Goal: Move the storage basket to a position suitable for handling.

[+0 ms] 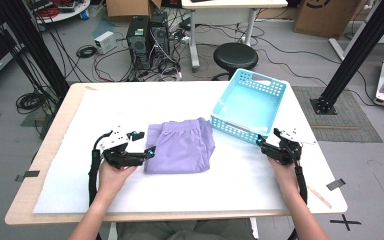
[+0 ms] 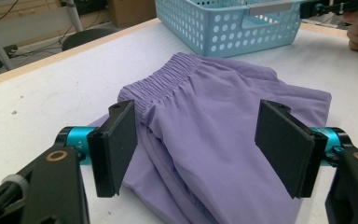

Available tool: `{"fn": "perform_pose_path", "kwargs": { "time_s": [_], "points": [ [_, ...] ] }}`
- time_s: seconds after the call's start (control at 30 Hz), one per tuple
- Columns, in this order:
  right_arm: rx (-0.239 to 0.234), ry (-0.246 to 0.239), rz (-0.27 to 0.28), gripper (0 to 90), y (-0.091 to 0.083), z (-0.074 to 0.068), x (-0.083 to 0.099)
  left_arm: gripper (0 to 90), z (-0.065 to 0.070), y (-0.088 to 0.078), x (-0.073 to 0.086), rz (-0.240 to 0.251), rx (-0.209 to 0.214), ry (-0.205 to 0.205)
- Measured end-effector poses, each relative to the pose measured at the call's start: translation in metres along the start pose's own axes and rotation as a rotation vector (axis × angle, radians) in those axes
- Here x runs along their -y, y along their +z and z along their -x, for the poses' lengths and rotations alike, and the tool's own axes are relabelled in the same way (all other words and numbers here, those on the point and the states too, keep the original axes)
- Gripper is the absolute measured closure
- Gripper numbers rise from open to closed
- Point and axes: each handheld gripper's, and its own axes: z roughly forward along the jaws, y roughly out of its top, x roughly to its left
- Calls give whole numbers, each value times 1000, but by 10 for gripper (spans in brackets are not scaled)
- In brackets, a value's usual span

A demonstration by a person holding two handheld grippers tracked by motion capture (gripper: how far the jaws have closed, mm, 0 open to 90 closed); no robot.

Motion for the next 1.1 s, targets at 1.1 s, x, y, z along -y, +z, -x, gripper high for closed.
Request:
{"fn": "perform_pose_path", "kwargs": {
  "time_s": [1.1],
  "points": [
    [-69, -28, -10, 455, 11, -48, -18, 296, 7, 8, 1, -14, 32, 6]
  ]
}}
